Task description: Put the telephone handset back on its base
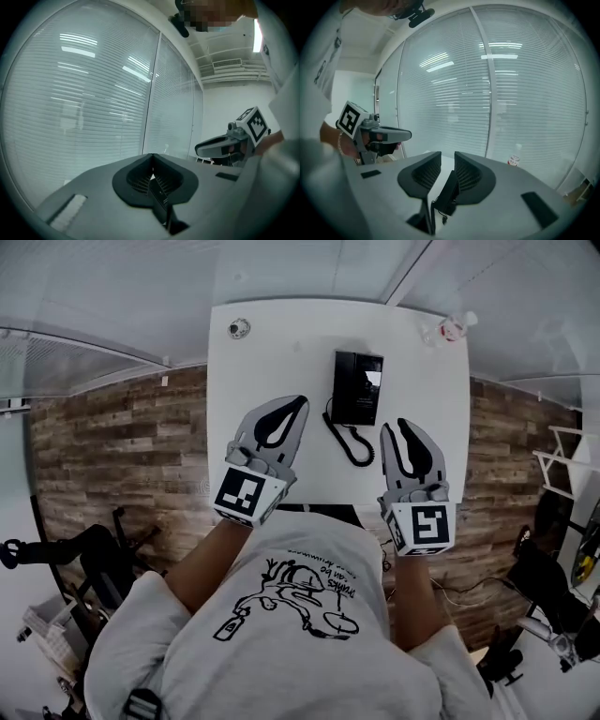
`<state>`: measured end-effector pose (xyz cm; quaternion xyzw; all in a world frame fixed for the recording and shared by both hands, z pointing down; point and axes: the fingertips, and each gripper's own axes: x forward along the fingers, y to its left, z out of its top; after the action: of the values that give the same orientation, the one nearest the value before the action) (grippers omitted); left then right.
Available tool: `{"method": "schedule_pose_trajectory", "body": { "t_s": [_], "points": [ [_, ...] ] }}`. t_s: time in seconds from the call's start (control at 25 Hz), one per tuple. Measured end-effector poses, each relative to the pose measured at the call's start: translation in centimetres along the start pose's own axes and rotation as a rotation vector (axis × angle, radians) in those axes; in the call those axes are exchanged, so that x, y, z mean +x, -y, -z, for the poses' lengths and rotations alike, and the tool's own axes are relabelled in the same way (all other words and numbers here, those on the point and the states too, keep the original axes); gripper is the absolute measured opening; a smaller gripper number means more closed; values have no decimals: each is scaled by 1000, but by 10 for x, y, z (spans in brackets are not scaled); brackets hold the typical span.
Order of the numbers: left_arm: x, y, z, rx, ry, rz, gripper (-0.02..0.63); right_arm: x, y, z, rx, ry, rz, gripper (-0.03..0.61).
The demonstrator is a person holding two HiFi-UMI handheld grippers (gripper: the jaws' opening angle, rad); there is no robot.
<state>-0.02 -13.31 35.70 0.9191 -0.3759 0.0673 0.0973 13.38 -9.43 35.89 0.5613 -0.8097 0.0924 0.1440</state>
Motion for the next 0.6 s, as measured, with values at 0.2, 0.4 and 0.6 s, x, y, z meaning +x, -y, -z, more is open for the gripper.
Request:
{"method": "schedule_pose_trajectory", "body": {
  "t_s": [0.2, 0.4, 0.6],
  "points": [
    [-21, 16, -45, 19, 64, -5, 3, -25, -5, -40, 0, 54, -25, 75],
    [-33, 32, -79, 53, 109, 13, 3, -46, -5, -72, -8, 95, -39, 67],
    [-48, 47, -104, 63, 145, 9, 3, -66, -7, -99, -38, 123, -53, 63]
  ]
}}
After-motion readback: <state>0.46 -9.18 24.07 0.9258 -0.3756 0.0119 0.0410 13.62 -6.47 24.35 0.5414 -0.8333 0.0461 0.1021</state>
